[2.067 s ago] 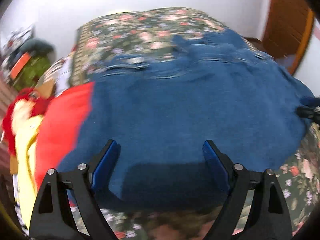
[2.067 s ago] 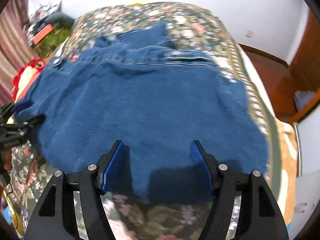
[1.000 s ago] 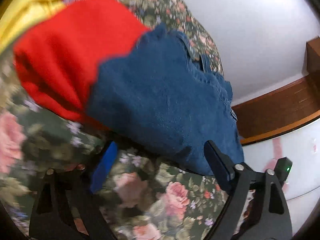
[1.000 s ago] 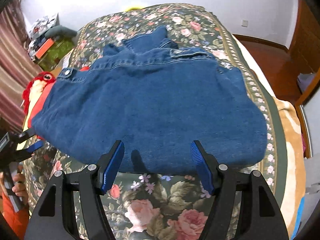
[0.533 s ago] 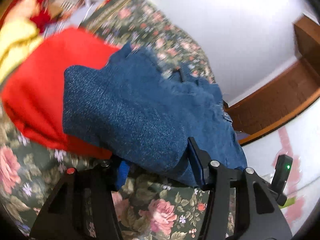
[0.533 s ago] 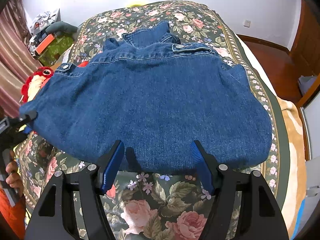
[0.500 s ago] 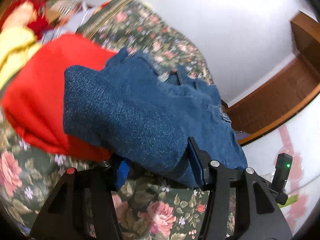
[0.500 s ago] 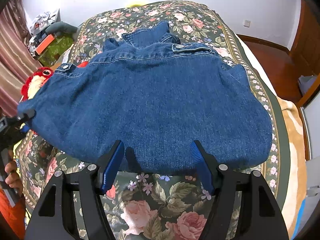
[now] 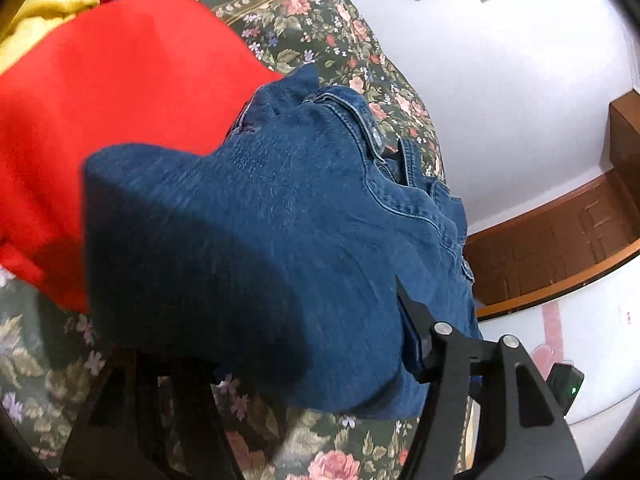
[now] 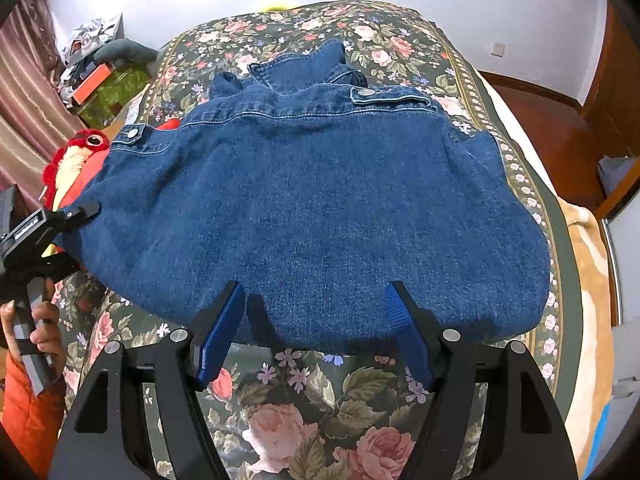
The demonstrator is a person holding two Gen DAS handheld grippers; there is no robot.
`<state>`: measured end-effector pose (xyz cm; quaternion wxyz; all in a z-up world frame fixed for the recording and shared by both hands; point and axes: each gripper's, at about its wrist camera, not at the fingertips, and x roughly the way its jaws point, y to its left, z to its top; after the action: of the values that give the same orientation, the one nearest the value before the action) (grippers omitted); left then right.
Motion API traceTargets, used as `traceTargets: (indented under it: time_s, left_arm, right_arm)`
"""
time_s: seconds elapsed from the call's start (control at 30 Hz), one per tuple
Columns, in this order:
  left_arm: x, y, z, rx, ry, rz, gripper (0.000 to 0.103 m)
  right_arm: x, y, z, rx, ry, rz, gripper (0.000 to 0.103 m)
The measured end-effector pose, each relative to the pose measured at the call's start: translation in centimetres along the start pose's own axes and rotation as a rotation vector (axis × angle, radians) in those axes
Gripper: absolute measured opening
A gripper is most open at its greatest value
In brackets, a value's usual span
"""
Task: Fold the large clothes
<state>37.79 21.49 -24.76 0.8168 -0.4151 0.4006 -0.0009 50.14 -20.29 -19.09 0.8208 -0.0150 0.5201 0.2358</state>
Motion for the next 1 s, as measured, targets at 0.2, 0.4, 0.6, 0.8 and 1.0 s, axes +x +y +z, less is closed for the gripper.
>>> traceTargets:
  time_s: [0.2, 0.4, 0.6, 0.8, 1.0]
  left_arm:
    - [1.2, -1.1, 0.9, 0.042, -0.026, 0.073, 0.054]
    - [-2.2, -5.5, 1.1, 0.162, -0.147, 0.104, 0.029]
    - [-7.5, -11.4, 1.8, 0.362, -0.359, 0.198, 0.027]
    - [-10.1, -12.6, 1.7, 0.477, -0.382, 0.237, 0.027]
    - [-8.9, -11.7, 0.9, 0.475, -0.323, 0.281, 0.026]
  right_arm:
    - [-0.2, 0.6, 0.2, -0.012, 0.023, 0.004, 0.07]
    - [-1.2, 2.3, 1.6, -0.058, 0.02, -0.011, 0.07]
    - [-2.0, 5.9, 3.5, -0.147, -0.012, 0.0, 0.07]
    - [0.9, 10.5, 3.9, -0.196, 0.031, 0.084, 0.073]
    - [5.5, 12.6, 2.2, -0.224, 0.141, 0.083, 0.073]
